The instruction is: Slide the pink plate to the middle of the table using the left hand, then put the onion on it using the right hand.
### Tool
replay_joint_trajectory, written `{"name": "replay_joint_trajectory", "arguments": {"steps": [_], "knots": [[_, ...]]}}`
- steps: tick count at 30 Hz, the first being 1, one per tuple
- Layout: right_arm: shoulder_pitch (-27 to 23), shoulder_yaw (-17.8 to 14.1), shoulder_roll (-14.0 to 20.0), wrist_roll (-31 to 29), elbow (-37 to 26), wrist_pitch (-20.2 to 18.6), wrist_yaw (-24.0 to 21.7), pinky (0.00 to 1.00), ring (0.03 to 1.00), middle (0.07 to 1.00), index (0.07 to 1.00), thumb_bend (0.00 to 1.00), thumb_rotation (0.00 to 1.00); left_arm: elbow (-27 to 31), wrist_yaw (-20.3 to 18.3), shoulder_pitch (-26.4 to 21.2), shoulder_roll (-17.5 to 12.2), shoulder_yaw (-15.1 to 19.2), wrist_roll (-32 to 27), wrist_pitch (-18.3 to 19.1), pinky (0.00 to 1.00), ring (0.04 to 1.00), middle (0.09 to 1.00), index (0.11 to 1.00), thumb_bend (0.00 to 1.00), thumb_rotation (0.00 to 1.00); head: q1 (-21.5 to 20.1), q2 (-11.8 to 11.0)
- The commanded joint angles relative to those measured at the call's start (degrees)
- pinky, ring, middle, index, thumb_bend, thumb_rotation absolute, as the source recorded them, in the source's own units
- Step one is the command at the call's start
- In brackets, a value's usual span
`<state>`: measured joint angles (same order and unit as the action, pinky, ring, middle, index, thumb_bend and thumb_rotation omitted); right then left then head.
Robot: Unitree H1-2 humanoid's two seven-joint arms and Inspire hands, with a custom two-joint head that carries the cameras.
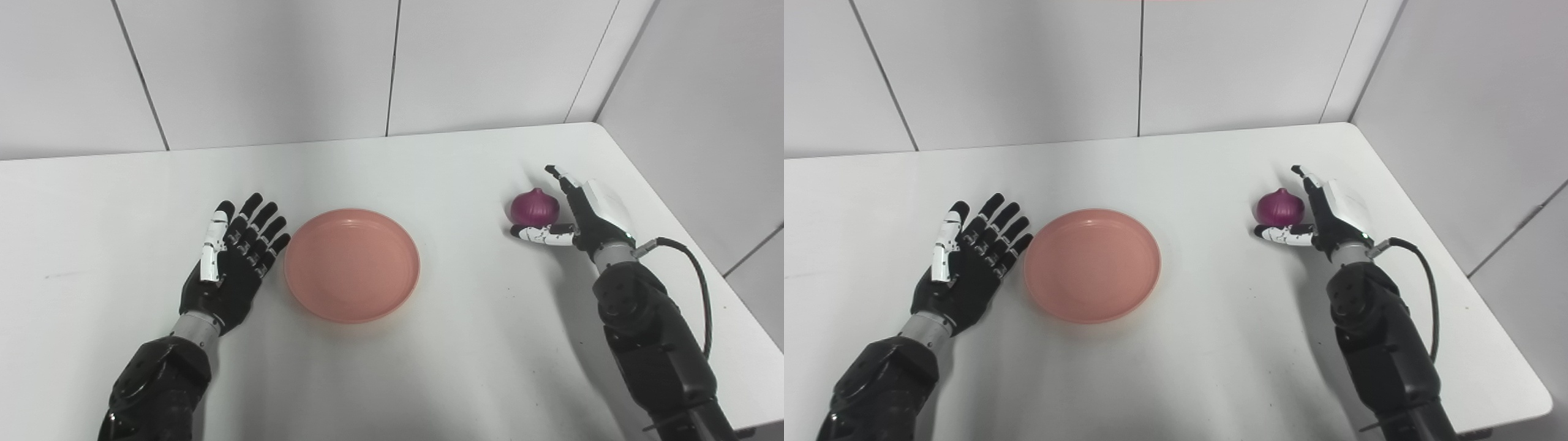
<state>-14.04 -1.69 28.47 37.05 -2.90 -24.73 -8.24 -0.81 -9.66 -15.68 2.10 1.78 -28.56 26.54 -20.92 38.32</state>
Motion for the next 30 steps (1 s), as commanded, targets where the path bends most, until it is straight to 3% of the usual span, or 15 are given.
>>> {"name": "replay_joint_trajectory", "arguments": {"steps": [1,17,20,25,28,30], "knots": [[-2.6,-0.3,2.3,-0.1,-0.5,1.1,0.8,0.76,0.855,0.896,0.905,1.00,0.35,0.3,0.5,-0.1,-0.1,-0.3,0.7,0.2,0.96,0.973,0.977,0.964,0.45,1.00,0.0,0.0],[-3.0,1.5,3.5,0.2,0.4,0.3,0.2,0.73,0.827,0.861,0.852,1.00,0.35,0.9,1.0,0.3,0.0,-0.6,0.3,0.3,0.96,0.969,0.976,0.966,0.45,1.00,0.2,0.2],[-2.9,1.7,3.9,0.2,0.6,1.0,0.4,0.69,0.778,0.814,0.809,0.99,0.29,1.0,1.2,0.4,0.1,-0.6,-0.2,0.3,0.96,0.972,0.978,0.967,0.44,1.00,0.2,0.2],[-2.9,2.0,4.4,0.3,0.6,0.4,-0.2,0.69,0.781,0.810,0.800,0.98,0.24,1.0,1.0,0.6,0.2,-0.5,-0.2,0.3,0.96,0.976,0.983,0.971,0.44,1.00,0.2,0.3],[-3.1,2.2,4.8,1.5,-0.2,-1.8,-2.6,0.65,0.772,0.810,0.809,0.98,0.23,1.2,1.2,0.7,0.3,-0.6,-0.1,0.3,0.96,0.975,0.982,0.970,0.44,1.00,0.1,0.3],[-3.2,1.8,4.7,1.8,-0.1,-2.1,-3.2,0.50,0.636,0.703,0.819,0.98,0.21,1.2,0.9,0.7,0.2,-0.7,-0.2,0.3,0.97,0.980,0.987,0.976,0.44,1.00,0.1,0.4]]}}
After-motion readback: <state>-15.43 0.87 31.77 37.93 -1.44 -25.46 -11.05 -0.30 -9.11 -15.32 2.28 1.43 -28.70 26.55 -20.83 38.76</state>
